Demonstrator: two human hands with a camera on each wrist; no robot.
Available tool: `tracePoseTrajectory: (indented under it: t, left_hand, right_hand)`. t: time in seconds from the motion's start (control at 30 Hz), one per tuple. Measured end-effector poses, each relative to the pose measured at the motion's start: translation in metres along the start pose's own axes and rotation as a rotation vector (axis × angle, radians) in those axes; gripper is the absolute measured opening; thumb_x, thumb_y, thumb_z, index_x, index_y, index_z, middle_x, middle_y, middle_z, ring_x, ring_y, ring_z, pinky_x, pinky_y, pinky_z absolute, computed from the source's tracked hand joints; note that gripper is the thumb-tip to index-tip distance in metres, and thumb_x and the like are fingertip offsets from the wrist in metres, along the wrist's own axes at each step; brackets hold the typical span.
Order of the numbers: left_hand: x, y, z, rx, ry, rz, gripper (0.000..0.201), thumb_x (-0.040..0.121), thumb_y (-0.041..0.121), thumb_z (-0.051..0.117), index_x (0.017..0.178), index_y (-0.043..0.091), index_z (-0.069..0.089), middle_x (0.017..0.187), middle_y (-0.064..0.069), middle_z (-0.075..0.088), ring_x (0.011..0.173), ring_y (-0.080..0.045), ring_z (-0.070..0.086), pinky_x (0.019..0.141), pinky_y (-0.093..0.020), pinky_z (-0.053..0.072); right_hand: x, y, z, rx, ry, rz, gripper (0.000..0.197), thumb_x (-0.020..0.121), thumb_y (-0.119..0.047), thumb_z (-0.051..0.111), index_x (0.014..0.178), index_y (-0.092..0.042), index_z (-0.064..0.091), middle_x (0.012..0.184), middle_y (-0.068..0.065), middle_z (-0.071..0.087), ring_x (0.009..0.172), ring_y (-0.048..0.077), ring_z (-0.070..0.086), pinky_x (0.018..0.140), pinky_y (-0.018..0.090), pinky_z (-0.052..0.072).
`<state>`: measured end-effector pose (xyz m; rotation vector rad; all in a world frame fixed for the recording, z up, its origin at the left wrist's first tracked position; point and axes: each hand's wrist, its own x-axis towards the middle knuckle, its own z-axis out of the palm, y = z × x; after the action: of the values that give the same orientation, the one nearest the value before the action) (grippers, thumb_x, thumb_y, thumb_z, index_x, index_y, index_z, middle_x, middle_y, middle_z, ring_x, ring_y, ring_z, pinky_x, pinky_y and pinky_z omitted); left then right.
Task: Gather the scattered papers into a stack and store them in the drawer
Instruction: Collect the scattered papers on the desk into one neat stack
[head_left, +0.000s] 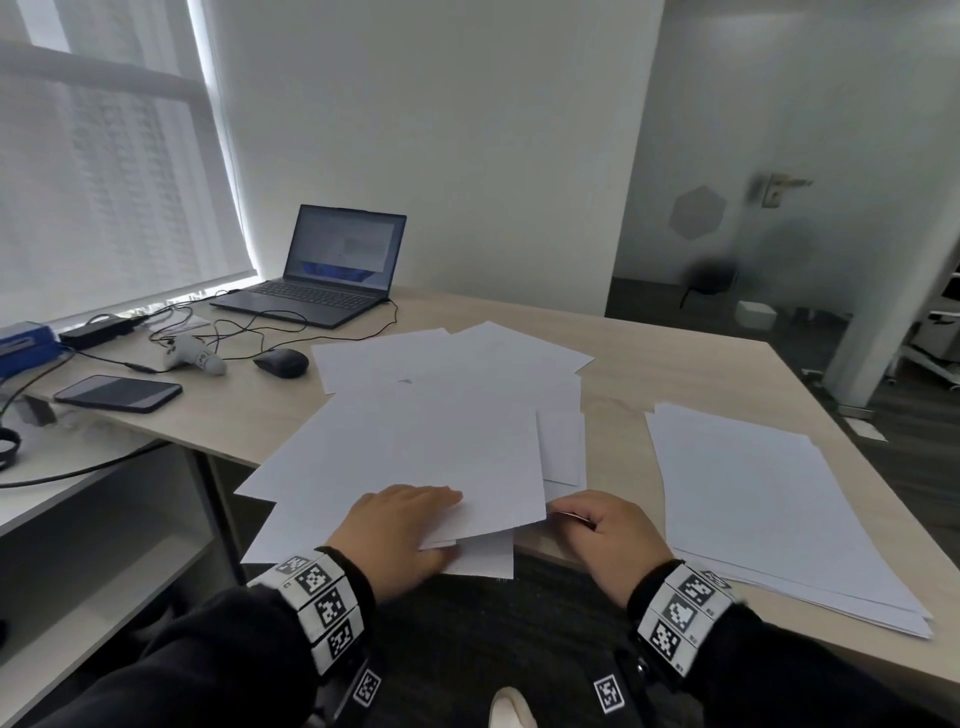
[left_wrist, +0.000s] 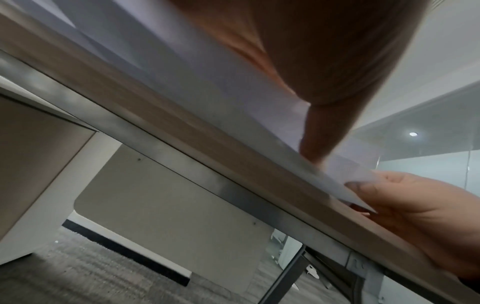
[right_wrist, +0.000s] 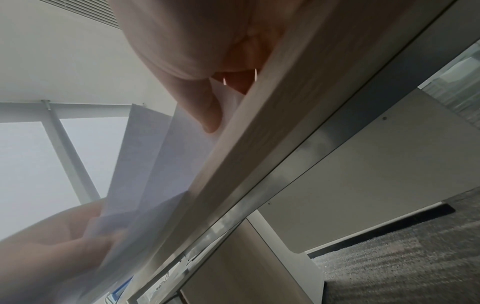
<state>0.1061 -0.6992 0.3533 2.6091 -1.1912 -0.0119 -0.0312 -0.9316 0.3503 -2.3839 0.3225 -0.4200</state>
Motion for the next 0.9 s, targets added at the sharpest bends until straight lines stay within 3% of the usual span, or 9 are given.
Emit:
tracePoseTrajectory:
  t: [0.07, 0.17, 0.27, 0.37, 0.43, 0.5, 0.6, 0.77, 0.9]
  left_hand:
    - [-0.001, -0.008, -0.003, -0.02, 0.067, 0.005, 0.052, 0.088, 0.054, 0.045, 0.139, 0.043, 0.045, 0.142, 0.022, 0.05, 0.134, -0.009, 0.044, 0.111, -0.03, 0.033]
    - [-0.002, -0.013, -0.007, 0.051, 0.089, 0.049, 0.065, 0.077, 0.058, 0.024, 0.133, 0.042, 0.054, 0.135, 0.021, 0.057, 0.126, -0.012, 0.052, 0.103, -0.03, 0.041]
    - [0.001, -0.013, -0.005, 0.072, 0.14, 0.054, 0.067, 0.073, 0.056, 0.02, 0.123, 0.04, 0.062, 0.126, 0.019, 0.064, 0.117, -0.016, 0.06, 0.095, -0.031, 0.046]
    - [0.0, -0.012, -0.005, 0.012, 0.184, 0.011, 0.072, 0.069, 0.051, 0.016, 0.116, 0.039, 0.068, 0.119, 0.018, 0.069, 0.113, -0.015, 0.062, 0.093, -0.029, 0.046]
    - [-0.003, -0.015, -0.007, -0.071, 0.211, -0.03, 0.07, 0.069, 0.05, 0.017, 0.112, 0.039, 0.071, 0.114, 0.019, 0.071, 0.11, -0.013, 0.063, 0.093, -0.028, 0.047]
    - [-0.006, -0.021, -0.007, -0.141, 0.228, -0.057, 0.064, 0.072, 0.052, 0.021, 0.109, 0.038, 0.072, 0.11, 0.02, 0.071, 0.109, -0.01, 0.063, 0.094, -0.028, 0.047]
    - [-0.008, -0.029, -0.006, -0.178, 0.25, -0.061, 0.059, 0.077, 0.053, 0.025, 0.107, 0.038, 0.073, 0.107, 0.022, 0.072, 0.106, -0.008, 0.064, 0.093, -0.023, 0.046]
    - [-0.013, -0.032, -0.009, -0.2, 0.292, -0.01, 0.046, 0.082, 0.05, 0.034, 0.102, 0.039, 0.074, 0.1, 0.023, 0.073, 0.097, -0.009, 0.066, 0.087, -0.03, 0.051]
    - [-0.018, -0.037, -0.01, -0.195, 0.334, 0.077, 0.031, 0.084, 0.043, 0.046, 0.101, 0.04, 0.072, 0.093, 0.03, 0.069, 0.091, -0.007, 0.067, 0.08, -0.036, 0.055]
  right_hand:
    - [-0.001, -0.001, 0.001, 0.013, 0.005, 0.0, 0.026, 0.096, -0.021, 0.057, 0.107, -0.035, 0.077, 0.107, -0.022, 0.071, 0.103, -0.006, 0.061, 0.09, 0.006, 0.039]
    - [-0.002, -0.007, 0.002, 0.103, 0.009, -0.02, 0.034, 0.095, -0.017, 0.059, 0.097, -0.047, 0.074, 0.101, -0.027, 0.072, 0.101, -0.01, 0.062, 0.089, 0.006, 0.042]
    - [-0.006, -0.018, 0.004, 0.183, -0.026, -0.067, 0.043, 0.094, -0.013, 0.063, 0.09, -0.056, 0.067, 0.095, -0.028, 0.072, 0.101, -0.013, 0.06, 0.086, 0.003, 0.041]
    - [-0.01, -0.023, 0.005, 0.184, 0.012, -0.099, 0.021, 0.095, -0.03, 0.061, 0.104, -0.047, 0.07, 0.111, -0.028, 0.063, 0.111, -0.014, 0.051, 0.093, 0.007, 0.037]
    - [-0.008, -0.021, 0.001, 0.249, 0.121, -0.005, 0.017, 0.097, -0.042, 0.051, 0.105, -0.043, 0.066, 0.114, -0.022, 0.058, 0.108, -0.01, 0.052, 0.09, 0.011, 0.038]
    - [0.0, -0.02, -0.006, 0.335, 0.238, 0.159, 0.022, 0.098, -0.05, 0.044, 0.099, -0.037, 0.062, 0.103, -0.012, 0.06, 0.092, -0.002, 0.057, 0.085, 0.023, 0.048]
    - [0.017, -0.02, -0.015, 0.363, 0.198, 0.401, 0.042, 0.097, -0.061, 0.034, 0.11, -0.029, 0.058, 0.094, -0.001, 0.065, 0.083, 0.017, 0.063, 0.085, 0.043, 0.055]
    - [0.035, -0.023, -0.018, 0.446, 0.051, 0.463, 0.04, 0.097, -0.064, 0.033, 0.124, -0.039, 0.051, 0.103, 0.005, 0.068, 0.069, 0.022, 0.066, 0.055, 0.031, 0.049]
    - [0.042, -0.028, -0.018, 0.615, 0.025, 0.545, 0.035, 0.098, -0.054, 0.043, 0.107, -0.027, 0.062, 0.092, 0.01, 0.062, 0.067, 0.025, 0.066, 0.049, 0.03, 0.047]
